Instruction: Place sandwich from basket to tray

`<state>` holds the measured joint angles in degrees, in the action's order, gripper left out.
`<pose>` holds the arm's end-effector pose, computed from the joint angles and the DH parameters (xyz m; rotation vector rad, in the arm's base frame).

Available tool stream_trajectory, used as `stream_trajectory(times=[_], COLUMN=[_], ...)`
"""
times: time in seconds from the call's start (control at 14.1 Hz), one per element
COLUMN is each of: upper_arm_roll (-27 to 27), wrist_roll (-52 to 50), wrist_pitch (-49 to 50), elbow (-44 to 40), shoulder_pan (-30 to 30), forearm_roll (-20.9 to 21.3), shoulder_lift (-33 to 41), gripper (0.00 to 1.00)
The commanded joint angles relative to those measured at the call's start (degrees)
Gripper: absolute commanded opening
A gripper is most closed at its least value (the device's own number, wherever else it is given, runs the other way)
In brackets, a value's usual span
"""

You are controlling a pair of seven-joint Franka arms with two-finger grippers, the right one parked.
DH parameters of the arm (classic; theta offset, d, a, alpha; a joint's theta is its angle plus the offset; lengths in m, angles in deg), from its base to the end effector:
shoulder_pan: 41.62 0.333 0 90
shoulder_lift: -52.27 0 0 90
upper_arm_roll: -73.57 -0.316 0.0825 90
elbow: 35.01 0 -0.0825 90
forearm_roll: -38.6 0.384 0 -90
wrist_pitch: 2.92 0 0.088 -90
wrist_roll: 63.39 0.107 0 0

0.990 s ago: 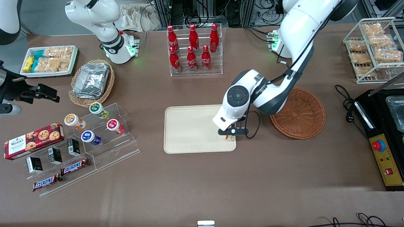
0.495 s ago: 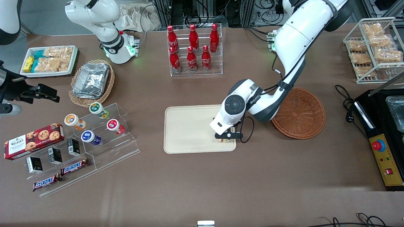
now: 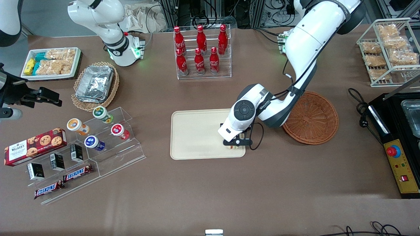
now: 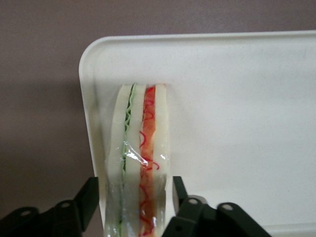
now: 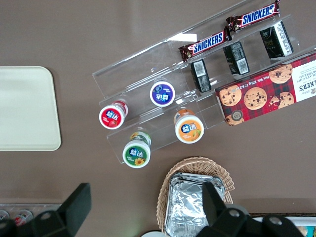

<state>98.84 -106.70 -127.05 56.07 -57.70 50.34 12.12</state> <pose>0.5492 -0.4174 0.2487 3.0856 -0.0024 -0.1791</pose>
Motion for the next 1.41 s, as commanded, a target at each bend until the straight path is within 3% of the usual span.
stream_trajectory(times=[0.0, 0.28, 0.85, 0.99, 1.13, 1.27, 1.34], upper_arm_roll=[0.04, -0.14, -12.87, -15.94, -23.13, -27.80, -28.69], wrist_roll=[-3.09, -5.20, -2.93, 3.11, 18.96, 33.23, 36.77], wrist_pitch=[0.55, 3.09, 13.19, 16.18, 23.01, 28.39, 28.76], elbow=[-2.13, -3.45, -7.32, -7.06, -6.79, -5.40, -3.47], shoulder_pan=[-0.18, 0.34, 0.43, 0.61, 0.61, 0.70, 3.74], forearm_roll=[0.91, 1.00, -0.40, -2.85, -9.51, -11.13, -11.13], shoulder_lift=[0.33, 5.85, 21.76, 23.79, 27.48, 31.34, 33.36], gripper=[1.00, 1.00, 1.00, 1.00, 1.00, 1.00, 1.00])
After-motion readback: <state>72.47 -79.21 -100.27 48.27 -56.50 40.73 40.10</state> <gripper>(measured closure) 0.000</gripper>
